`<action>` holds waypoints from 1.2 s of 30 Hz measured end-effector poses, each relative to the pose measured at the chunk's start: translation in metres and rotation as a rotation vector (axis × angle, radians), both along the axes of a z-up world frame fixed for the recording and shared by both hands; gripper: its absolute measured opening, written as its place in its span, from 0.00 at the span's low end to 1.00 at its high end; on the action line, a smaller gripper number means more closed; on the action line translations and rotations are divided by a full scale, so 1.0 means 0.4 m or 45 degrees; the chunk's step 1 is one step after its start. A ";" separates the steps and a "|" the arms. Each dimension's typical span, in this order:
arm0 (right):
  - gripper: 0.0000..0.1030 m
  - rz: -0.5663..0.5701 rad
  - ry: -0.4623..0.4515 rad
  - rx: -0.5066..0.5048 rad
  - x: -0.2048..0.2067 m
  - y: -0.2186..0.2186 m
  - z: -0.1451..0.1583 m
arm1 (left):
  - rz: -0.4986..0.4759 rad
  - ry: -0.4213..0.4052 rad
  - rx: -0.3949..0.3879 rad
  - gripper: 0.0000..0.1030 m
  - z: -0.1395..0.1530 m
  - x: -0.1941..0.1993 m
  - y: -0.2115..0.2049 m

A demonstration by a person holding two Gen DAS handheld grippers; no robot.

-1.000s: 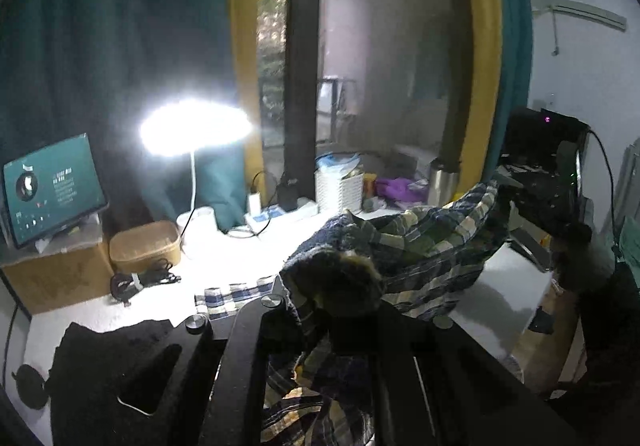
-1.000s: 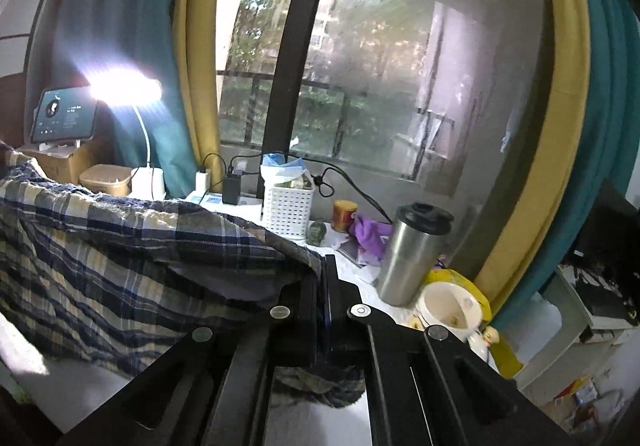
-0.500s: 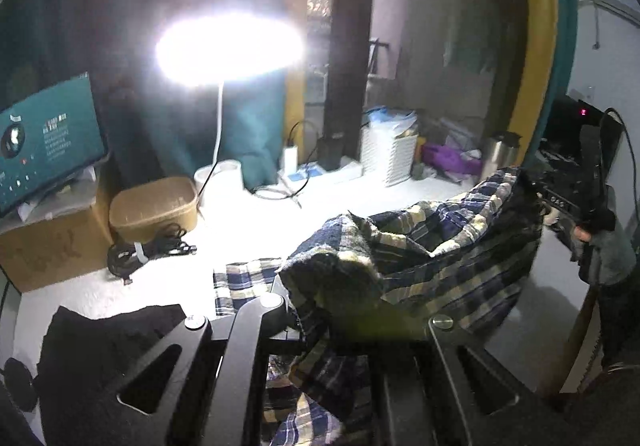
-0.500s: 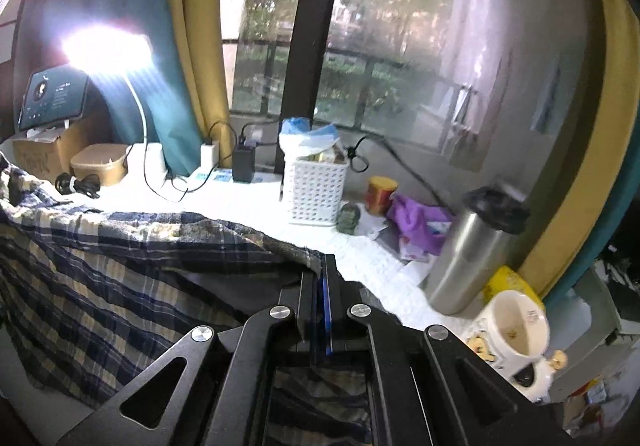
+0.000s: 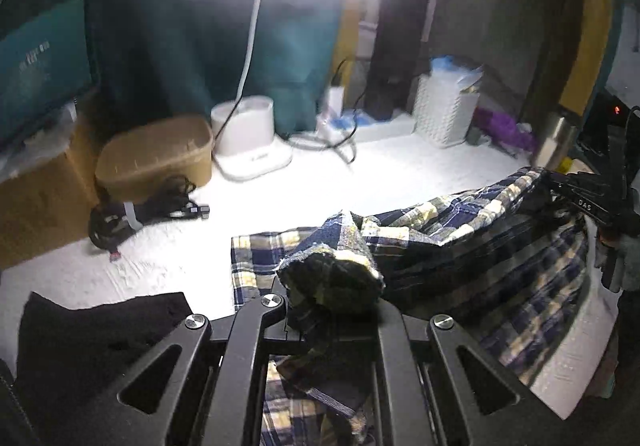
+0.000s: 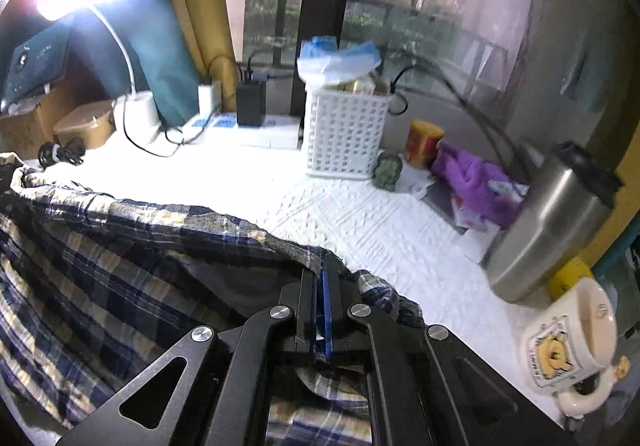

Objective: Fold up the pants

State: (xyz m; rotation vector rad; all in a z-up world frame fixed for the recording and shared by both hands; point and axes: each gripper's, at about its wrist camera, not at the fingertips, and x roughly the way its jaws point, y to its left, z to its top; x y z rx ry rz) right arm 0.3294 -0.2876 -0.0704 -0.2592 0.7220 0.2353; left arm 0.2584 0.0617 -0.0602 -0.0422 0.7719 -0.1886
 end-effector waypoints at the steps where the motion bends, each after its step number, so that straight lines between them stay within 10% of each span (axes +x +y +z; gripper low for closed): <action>1: 0.02 -0.006 0.017 -0.008 0.015 0.004 -0.014 | 0.004 0.019 -0.002 0.08 -0.015 0.013 0.004; 17: 0.04 -0.116 0.146 -0.066 0.163 0.012 -0.112 | 0.121 0.172 0.041 0.14 -0.148 0.158 0.072; 20: 0.19 -0.131 0.164 -0.083 0.171 0.004 -0.113 | 0.185 0.173 0.034 0.17 -0.145 0.167 0.112; 24: 1.00 -0.173 0.102 -0.099 0.150 -0.016 -0.079 | 0.197 0.139 0.015 0.37 -0.104 0.140 0.142; 36: 1.00 -0.250 0.041 -0.046 -0.025 -0.108 -0.009 | 0.111 0.193 -0.093 0.49 -0.085 -0.071 0.117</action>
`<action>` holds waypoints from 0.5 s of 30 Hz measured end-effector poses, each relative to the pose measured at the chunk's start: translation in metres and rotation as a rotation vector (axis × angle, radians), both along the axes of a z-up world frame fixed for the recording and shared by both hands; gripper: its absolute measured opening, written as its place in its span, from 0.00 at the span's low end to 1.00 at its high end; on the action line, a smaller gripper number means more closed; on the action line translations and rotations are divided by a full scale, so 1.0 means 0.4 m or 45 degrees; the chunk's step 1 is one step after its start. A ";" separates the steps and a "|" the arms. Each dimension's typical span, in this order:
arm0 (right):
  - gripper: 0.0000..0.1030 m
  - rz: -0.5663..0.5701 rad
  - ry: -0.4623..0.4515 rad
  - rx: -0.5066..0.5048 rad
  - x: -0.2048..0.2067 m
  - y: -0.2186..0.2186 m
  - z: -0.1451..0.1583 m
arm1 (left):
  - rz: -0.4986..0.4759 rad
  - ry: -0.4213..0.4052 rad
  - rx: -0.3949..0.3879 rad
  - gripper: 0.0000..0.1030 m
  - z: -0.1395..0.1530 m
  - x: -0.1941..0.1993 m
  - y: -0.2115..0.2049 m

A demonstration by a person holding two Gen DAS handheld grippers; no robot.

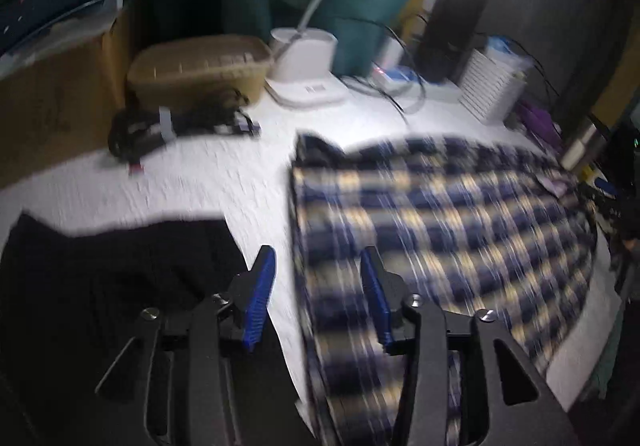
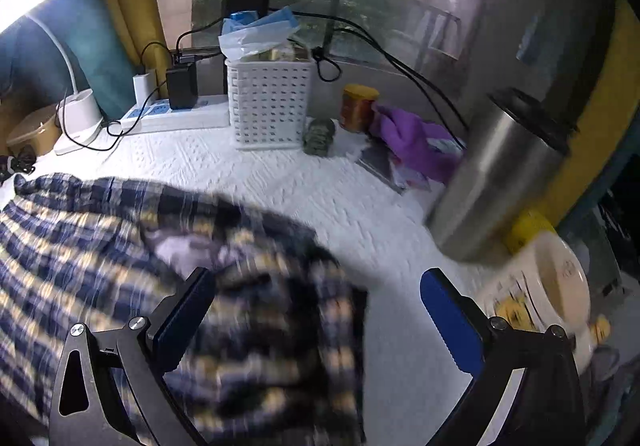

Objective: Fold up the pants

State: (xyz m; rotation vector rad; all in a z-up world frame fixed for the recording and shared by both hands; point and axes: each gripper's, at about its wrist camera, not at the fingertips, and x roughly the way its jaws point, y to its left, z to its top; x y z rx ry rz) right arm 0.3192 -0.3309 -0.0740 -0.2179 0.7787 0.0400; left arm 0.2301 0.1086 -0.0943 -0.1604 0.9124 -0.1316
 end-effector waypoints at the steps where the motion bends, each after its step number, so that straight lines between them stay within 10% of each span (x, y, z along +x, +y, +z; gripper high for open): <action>1: 1.00 -0.008 0.005 0.007 -0.016 -0.008 -0.002 | -0.010 0.005 0.001 0.57 -0.004 -0.021 -0.009; 15: 0.87 -0.093 0.121 0.340 -0.194 -0.132 -0.088 | 0.018 0.081 -0.027 0.58 -0.065 -0.234 -0.079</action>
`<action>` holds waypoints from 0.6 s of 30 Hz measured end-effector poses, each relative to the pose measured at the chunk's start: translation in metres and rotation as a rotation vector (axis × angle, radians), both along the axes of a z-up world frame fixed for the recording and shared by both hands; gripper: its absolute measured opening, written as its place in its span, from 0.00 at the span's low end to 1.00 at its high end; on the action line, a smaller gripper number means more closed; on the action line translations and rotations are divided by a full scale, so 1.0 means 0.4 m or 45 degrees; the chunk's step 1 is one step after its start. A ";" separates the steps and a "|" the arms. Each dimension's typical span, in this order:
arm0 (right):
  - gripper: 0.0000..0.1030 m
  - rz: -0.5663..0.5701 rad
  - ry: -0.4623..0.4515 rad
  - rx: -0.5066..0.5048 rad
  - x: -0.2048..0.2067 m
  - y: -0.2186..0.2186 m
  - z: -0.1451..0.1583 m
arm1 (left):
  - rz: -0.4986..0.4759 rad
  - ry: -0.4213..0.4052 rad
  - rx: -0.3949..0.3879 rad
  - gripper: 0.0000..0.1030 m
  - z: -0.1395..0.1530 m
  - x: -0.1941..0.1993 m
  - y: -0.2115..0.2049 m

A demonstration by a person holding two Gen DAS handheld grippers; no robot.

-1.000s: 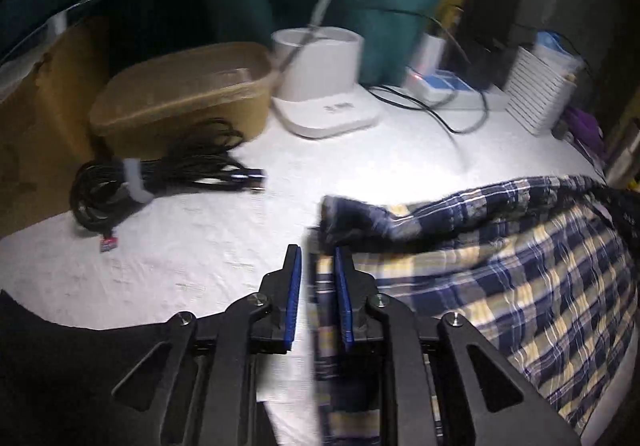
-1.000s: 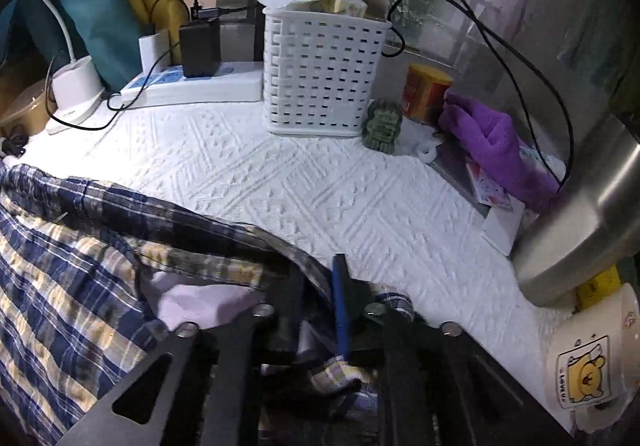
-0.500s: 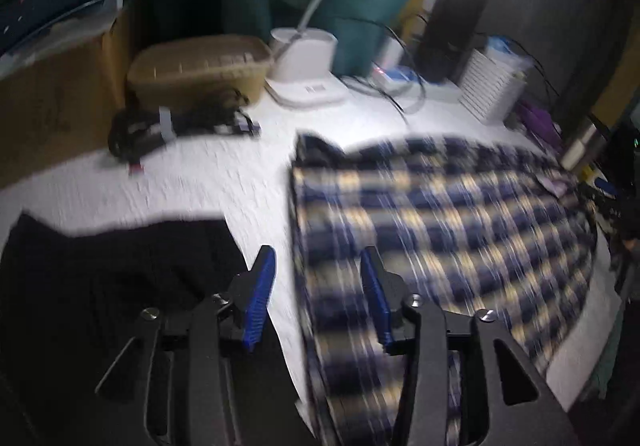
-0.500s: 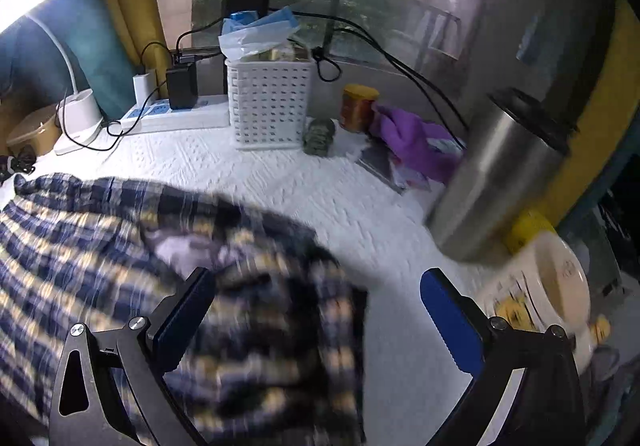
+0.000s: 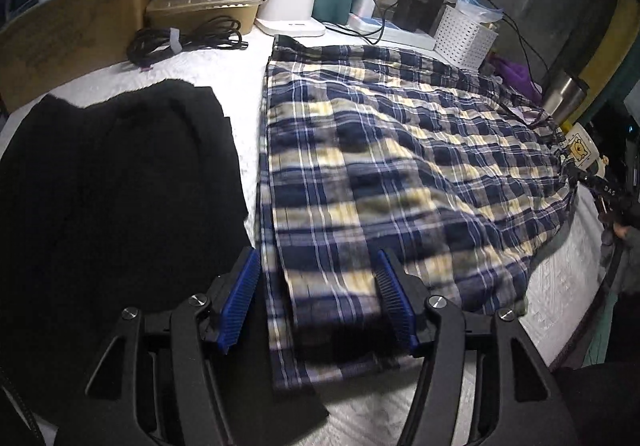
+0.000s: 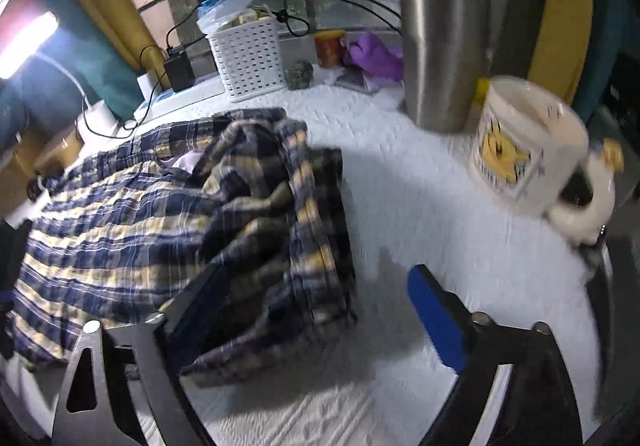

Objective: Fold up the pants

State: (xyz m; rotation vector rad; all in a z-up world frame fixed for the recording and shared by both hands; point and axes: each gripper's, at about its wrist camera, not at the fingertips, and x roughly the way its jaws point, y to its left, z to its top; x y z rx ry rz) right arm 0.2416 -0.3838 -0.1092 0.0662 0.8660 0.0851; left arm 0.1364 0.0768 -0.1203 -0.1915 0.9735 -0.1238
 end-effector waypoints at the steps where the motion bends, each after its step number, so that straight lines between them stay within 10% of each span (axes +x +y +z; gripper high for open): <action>1: 0.87 -0.005 0.008 0.033 -0.006 -0.008 -0.006 | 0.003 -0.005 0.005 0.52 -0.001 -0.006 -0.001; 7: 0.65 -0.013 0.018 0.231 -0.020 -0.025 -0.047 | 0.000 -0.048 0.135 0.08 0.005 -0.028 -0.035; 11: 0.27 0.035 0.015 0.256 -0.006 0.002 -0.054 | 0.005 -0.106 0.156 0.04 0.031 -0.041 -0.041; 18: 0.23 -0.007 -0.156 0.191 -0.023 -0.030 0.013 | 0.028 -0.153 0.105 0.03 0.078 -0.072 -0.033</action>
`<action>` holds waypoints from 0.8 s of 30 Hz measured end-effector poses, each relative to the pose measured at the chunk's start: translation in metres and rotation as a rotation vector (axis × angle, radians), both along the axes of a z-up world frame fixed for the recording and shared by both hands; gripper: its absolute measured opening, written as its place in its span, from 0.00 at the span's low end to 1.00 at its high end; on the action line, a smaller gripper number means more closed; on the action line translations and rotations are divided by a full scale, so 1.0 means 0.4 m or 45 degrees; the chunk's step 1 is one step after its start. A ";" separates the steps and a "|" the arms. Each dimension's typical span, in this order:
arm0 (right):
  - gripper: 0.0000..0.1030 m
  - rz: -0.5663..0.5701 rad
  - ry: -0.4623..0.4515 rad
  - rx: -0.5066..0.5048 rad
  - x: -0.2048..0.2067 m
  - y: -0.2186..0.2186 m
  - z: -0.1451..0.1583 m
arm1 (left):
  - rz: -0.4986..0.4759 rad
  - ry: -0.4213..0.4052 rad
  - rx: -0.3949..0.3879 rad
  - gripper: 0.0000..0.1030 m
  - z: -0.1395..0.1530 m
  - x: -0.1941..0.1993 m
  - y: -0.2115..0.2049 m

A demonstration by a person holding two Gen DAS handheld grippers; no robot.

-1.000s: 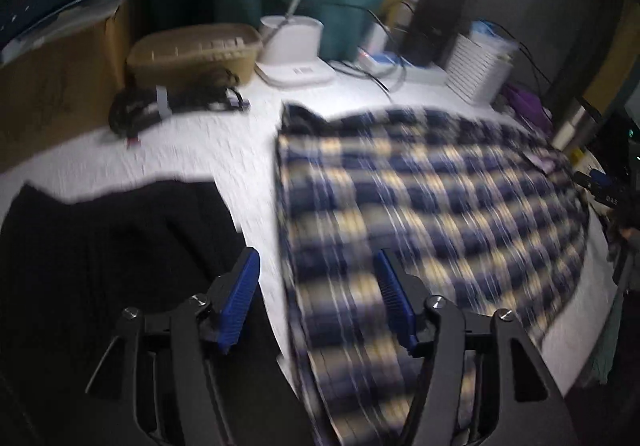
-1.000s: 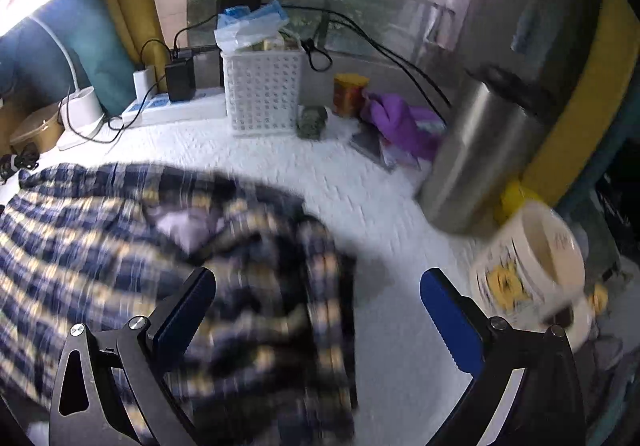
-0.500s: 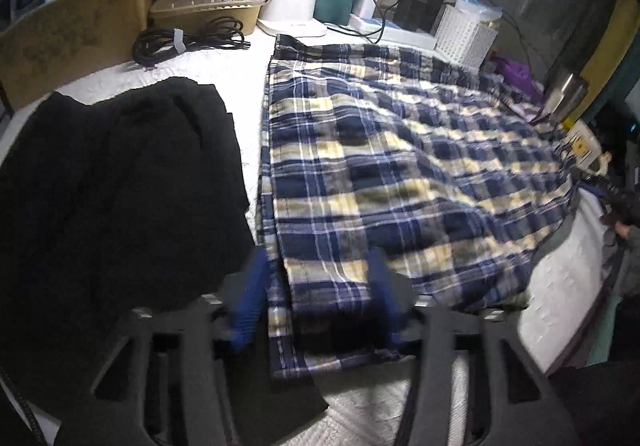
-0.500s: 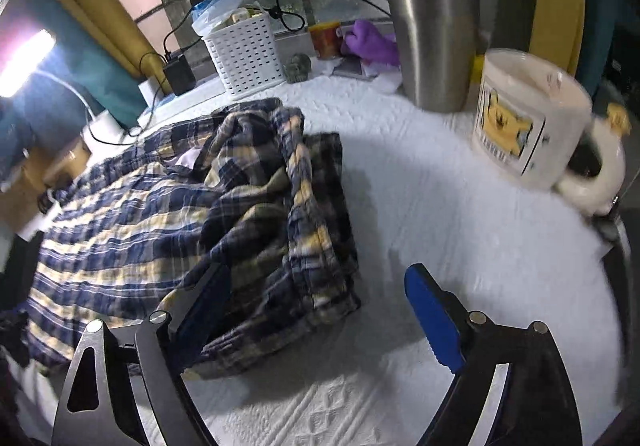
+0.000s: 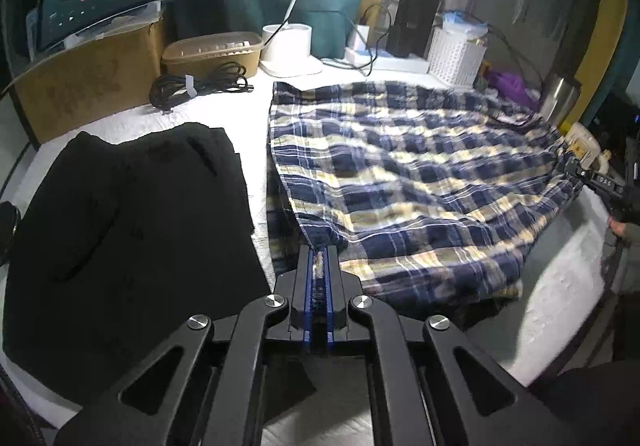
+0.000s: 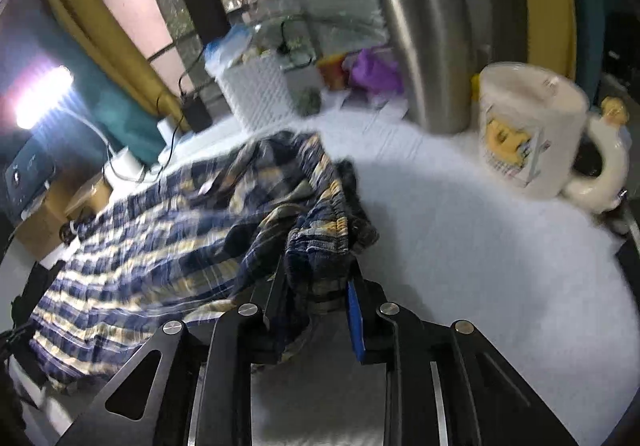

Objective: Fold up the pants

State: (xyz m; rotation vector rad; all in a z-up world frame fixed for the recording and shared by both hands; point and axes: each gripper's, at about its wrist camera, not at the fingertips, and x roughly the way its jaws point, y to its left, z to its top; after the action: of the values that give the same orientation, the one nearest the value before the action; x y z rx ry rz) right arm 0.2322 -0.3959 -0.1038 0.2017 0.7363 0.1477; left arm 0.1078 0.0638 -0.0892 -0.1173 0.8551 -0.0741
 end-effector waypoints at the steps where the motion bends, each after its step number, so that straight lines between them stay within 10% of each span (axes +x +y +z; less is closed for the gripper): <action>1: 0.23 -0.007 -0.019 -0.018 -0.003 -0.008 0.016 | -0.005 -0.004 -0.009 0.03 0.005 -0.002 -0.001; 14: 0.24 -0.046 0.127 -0.249 -0.028 -0.045 -0.050 | -0.051 0.185 -0.061 0.00 -0.103 -0.031 -0.034; 20: 0.75 -0.126 0.065 -0.319 -0.061 -0.060 0.001 | -0.059 0.137 -0.050 0.00 -0.069 -0.045 -0.023; 24: 0.77 -0.081 -0.038 -0.335 -0.104 -0.017 0.067 | -0.085 0.166 -0.053 0.00 -0.080 -0.042 -0.028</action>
State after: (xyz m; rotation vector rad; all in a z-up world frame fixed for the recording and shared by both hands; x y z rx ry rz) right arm 0.1905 -0.4026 -0.0771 -0.0281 0.7110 -0.0070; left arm 0.0909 0.0524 -0.1213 -0.1339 0.9883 -0.1480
